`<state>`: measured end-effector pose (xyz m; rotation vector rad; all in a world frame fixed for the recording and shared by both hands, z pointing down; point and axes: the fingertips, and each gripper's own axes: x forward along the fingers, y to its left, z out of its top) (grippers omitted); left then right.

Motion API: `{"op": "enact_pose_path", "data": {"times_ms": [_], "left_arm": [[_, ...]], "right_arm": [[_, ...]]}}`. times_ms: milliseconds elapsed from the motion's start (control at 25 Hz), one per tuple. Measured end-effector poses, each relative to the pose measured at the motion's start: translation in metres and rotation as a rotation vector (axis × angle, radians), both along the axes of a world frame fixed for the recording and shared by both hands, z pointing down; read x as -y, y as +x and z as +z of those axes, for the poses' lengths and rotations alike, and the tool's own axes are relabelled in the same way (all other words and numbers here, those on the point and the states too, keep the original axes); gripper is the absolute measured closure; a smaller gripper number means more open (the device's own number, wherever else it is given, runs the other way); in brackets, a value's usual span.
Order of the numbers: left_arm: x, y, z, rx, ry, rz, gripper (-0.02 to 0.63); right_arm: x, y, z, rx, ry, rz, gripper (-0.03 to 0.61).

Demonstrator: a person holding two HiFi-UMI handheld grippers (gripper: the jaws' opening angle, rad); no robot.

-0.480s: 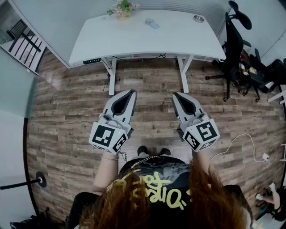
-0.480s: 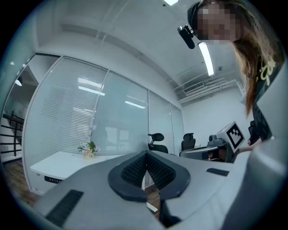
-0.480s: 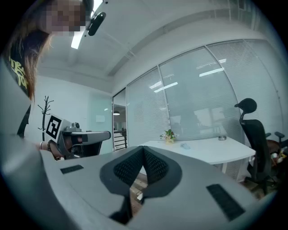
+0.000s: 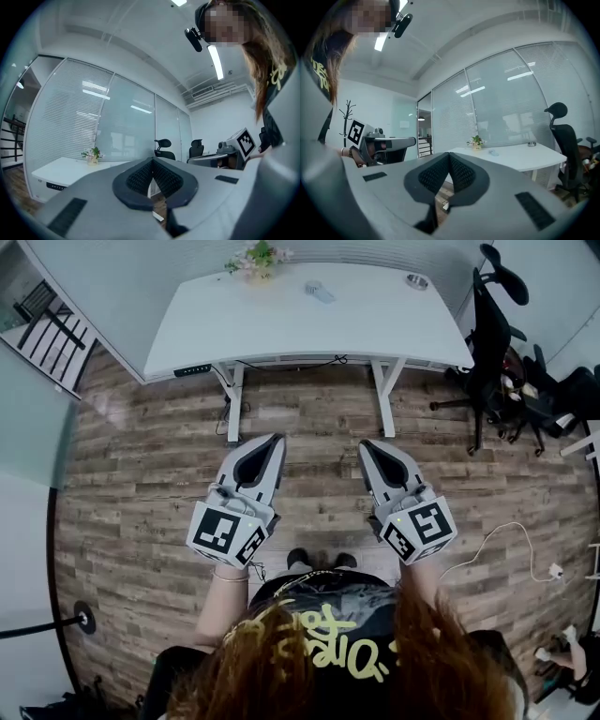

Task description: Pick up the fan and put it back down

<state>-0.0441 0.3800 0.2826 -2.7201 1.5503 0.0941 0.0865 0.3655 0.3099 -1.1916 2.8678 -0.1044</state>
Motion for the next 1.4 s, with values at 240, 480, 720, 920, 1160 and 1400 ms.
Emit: {"op": "enact_pose_path", "data": {"times_ms": [240, 480, 720, 920, 1160, 1400], "left_arm": [[-0.011, -0.004, 0.003, -0.020, 0.014, -0.004, 0.621], [-0.018, 0.001, 0.002, -0.070, 0.022, 0.047, 0.469], [-0.021, -0.009, 0.007, -0.016, 0.037, 0.028, 0.243], [-0.027, -0.018, 0.018, 0.031, 0.034, 0.024, 0.218], [-0.027, -0.026, 0.021, 0.032, 0.031, 0.030, 0.218], [-0.027, -0.043, 0.027, 0.040, 0.000, 0.060, 0.218]], "right_arm": [[-0.006, 0.002, 0.001, 0.052, 0.016, 0.005, 0.575], [-0.015, 0.001, 0.000, 0.100, 0.035, 0.013, 0.523], [-0.008, 0.013, -0.005, 0.083, 0.084, 0.101, 0.293], [-0.014, 0.012, -0.008, 0.069, 0.108, 0.099, 0.291], [-0.019, 0.002, -0.002, 0.050, 0.069, 0.087, 0.291], [-0.024, -0.025, 0.011, 0.038, 0.035, 0.095, 0.291]]}}
